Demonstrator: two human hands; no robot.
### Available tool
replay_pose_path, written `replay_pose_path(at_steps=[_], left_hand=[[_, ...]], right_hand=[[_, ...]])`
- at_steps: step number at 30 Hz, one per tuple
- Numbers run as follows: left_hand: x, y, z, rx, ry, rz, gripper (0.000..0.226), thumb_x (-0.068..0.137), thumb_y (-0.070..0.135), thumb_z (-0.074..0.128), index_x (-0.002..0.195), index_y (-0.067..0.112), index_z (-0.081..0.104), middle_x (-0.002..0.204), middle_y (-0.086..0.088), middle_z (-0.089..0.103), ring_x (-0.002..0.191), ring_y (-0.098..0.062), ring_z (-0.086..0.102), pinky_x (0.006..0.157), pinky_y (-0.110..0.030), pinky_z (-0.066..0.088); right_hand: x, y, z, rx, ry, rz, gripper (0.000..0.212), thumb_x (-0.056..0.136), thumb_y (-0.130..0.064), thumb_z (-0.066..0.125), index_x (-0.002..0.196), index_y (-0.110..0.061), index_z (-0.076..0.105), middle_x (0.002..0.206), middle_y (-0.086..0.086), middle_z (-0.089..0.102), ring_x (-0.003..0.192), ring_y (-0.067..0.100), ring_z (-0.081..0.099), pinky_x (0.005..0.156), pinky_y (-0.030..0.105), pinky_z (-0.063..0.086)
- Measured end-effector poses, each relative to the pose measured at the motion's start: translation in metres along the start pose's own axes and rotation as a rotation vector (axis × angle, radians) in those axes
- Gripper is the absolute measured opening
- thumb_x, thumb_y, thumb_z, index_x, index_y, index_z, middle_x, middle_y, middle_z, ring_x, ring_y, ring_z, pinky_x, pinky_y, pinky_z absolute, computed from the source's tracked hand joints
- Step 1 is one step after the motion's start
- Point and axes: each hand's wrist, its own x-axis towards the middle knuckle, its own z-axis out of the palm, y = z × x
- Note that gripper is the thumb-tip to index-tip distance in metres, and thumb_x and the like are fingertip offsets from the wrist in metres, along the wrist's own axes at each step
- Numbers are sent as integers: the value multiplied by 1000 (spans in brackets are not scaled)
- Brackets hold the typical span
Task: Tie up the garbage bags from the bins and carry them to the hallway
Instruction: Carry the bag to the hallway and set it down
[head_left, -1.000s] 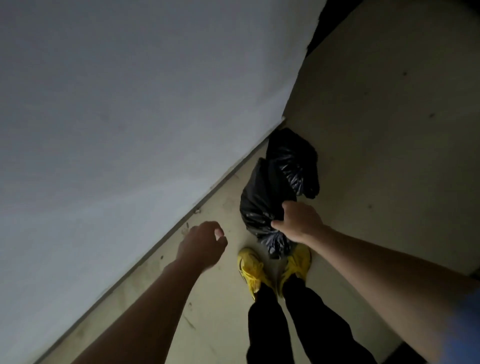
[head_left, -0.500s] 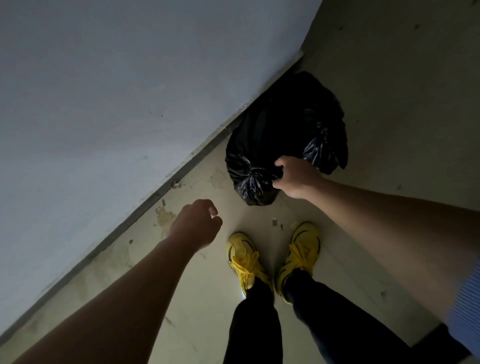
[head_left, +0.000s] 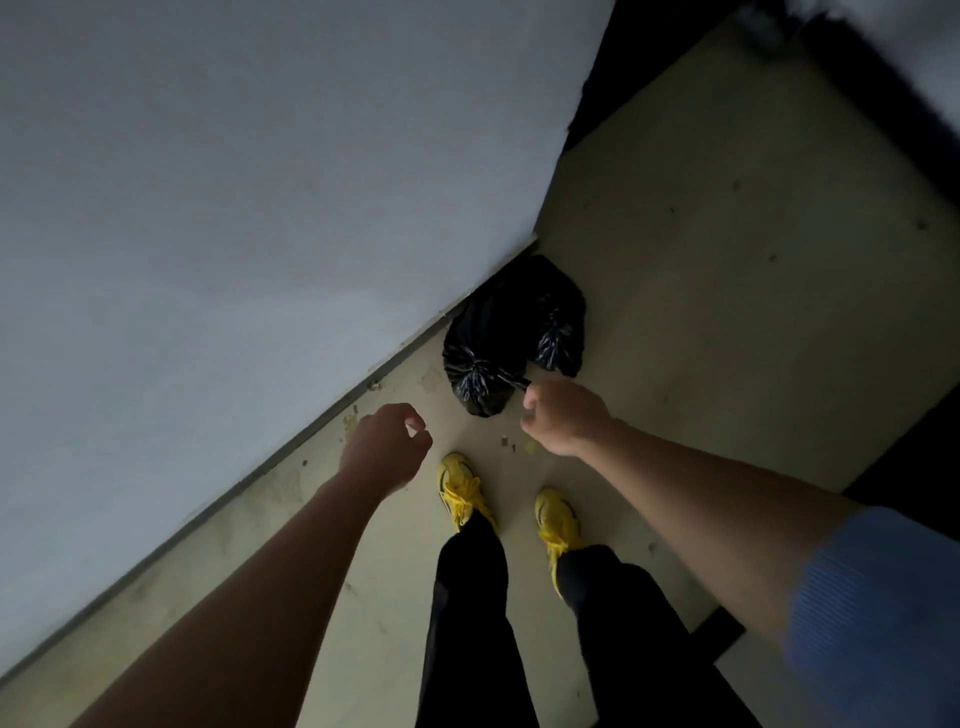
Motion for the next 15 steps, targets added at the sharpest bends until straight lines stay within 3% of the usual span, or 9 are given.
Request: replay_pose_path(at_steps=[7, 9, 11, 13, 15], left_hand=[[-171, -19, -8, -167, 167, -154, 22, 90, 30, 58, 106, 20, 68, 111, -5, 69, 100, -23, 64, 89, -36, 53], [-221, -37, -3, -180, 169, -206, 21, 89, 34, 58, 104, 23, 67, 107, -5, 69, 97, -24, 64, 87, -38, 54], [-266, -62, -2, -208, 222, -282, 21, 88, 35, 58, 104, 24, 66, 107, -5, 69, 98, -24, 63, 86, -36, 53], [-312, -89, -2, -260, 296, -360, 22, 89, 34, 58, 106, 23, 65, 108, -6, 68, 98, -23, 62, 84, -33, 51], [-358, -119, -1, -317, 367, -439, 23, 89, 32, 59, 108, 20, 66, 109, -8, 68, 99, -23, 62, 81, -31, 49]], right_hand=[[-134, -56, -33, -377, -46, -311, 26, 97, -28, 53, 114, -11, 60, 108, 8, 65, 94, 28, 62, 77, 38, 52], [-167, -79, -37, -506, -47, -407, 14, 96, -25, 50, 95, -14, 57, 92, 8, 60, 78, 26, 58, 67, 35, 49], [-195, -108, -38, -613, -48, -489, 23, 95, -21, 47, 73, -15, 45, 74, 4, 49, 62, 21, 48, 56, 32, 41], [-222, -142, -35, -723, -69, -571, 22, 93, -17, 46, 71, -15, 45, 74, 3, 48, 69, 24, 52, 57, 31, 38], [-248, -181, -25, -828, -56, -655, 12, 92, -17, 47, 84, -12, 55, 83, 4, 54, 80, 26, 55, 64, 31, 40]])
